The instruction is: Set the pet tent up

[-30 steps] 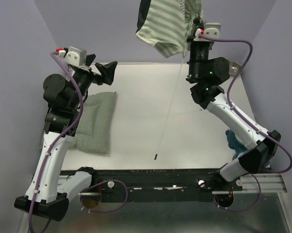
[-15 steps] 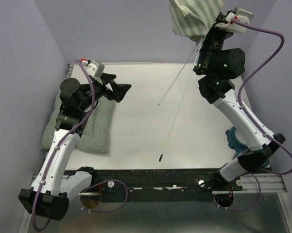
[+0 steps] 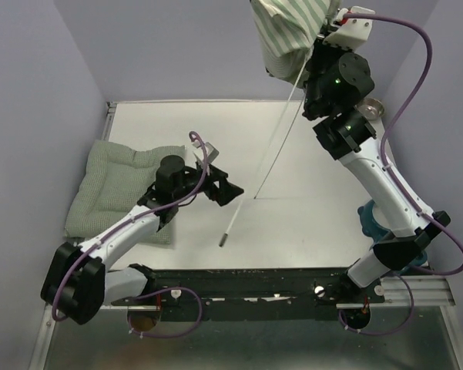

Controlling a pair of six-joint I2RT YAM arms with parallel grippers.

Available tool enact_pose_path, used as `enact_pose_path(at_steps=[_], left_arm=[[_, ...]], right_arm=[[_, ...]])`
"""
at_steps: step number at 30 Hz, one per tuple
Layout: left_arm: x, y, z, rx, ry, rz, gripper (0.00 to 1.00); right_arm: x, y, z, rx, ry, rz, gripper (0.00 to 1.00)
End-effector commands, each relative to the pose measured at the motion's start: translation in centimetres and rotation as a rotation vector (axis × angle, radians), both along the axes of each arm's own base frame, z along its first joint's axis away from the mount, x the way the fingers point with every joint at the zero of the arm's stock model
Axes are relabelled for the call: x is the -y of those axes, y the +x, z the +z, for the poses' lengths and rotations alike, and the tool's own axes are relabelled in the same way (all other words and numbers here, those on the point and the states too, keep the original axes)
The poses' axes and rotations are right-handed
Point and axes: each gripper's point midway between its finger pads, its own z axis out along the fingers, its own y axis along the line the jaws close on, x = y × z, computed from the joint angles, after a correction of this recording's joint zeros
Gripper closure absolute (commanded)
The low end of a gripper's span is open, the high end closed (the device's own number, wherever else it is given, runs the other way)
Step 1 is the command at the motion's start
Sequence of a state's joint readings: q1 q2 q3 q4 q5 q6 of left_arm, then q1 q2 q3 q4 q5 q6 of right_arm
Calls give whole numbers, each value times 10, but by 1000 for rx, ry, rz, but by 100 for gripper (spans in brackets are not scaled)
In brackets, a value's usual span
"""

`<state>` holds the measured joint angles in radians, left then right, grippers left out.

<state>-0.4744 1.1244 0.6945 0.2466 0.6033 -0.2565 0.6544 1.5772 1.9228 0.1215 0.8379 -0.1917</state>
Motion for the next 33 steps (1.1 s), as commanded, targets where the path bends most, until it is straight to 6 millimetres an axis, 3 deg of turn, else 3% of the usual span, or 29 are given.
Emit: enact_pose_path(at_steps=[1, 4, 7, 10, 14, 19, 24, 33], left_arm=[[40, -7, 2, -16, -150, -32, 1], [66, -31, -14, -49, -164, -110, 1], [76, -41, -30, -30, -132, -100, 1], [70, -28, -43, 32, -85, -27, 3], [63, -10, -44, 208, 25, -8, 9], [80, -15, -69, 234, 109, -150, 9], [87, -4, -85, 229, 145, -145, 8], [100, 10, -79, 255, 127, -102, 7]], right_arm=[[25, 7, -45, -209, -98, -207, 99], [31, 7, -57, -258, -127, -268, 99], [31, 6, -64, -273, -140, -265, 99], [30, 4, -61, -269, -126, -242, 99], [32, -1, -43, -230, -91, -226, 99], [35, -4, -32, -208, -72, -234, 99], [39, -8, -25, -199, -61, -245, 99], [50, -18, 1, -153, -24, -267, 99]])
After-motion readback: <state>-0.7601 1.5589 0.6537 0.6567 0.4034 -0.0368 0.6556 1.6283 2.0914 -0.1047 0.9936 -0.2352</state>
